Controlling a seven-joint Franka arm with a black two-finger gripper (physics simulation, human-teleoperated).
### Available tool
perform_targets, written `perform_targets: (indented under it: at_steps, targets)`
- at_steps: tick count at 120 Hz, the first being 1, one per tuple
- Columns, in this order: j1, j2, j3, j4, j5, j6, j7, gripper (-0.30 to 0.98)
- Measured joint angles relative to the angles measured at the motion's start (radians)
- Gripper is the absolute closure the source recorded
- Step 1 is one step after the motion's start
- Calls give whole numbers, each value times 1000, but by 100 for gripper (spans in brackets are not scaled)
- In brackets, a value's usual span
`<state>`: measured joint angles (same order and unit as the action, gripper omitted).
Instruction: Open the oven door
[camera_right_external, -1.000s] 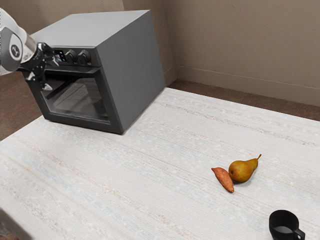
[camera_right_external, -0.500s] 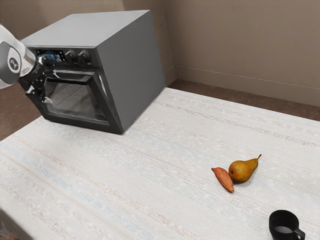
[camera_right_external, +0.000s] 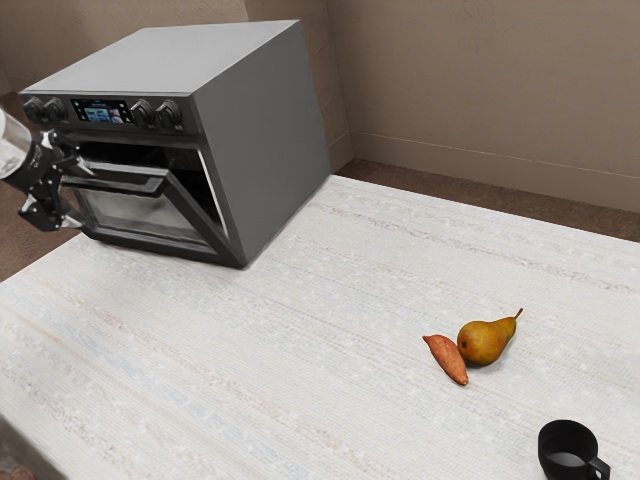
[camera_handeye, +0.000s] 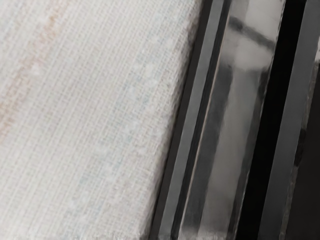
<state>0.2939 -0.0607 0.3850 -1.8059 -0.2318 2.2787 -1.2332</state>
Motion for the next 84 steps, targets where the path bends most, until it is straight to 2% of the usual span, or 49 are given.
perform_targets:
  at_steps: [14,20,23,28,33,42,47,63,84]
  targets:
    - [58,-132,1,-84,19,12,0,0]
    - [50,-159,-43,-46,33,-28,-18,0]
    - [46,-160,-94,28,38,-86,-47,0]
    - [5,-153,-171,169,52,-214,-106,0]
    - [-73,-151,-207,248,63,-348,-163,0]
    - [-233,-119,-233,291,97,-544,-260,0]
    - [-282,-93,-267,288,124,-617,-310,0]
    - [-322,-64,-380,243,169,-739,-449,0]
    - [-309,-40,-399,237,190,-802,-591,0]
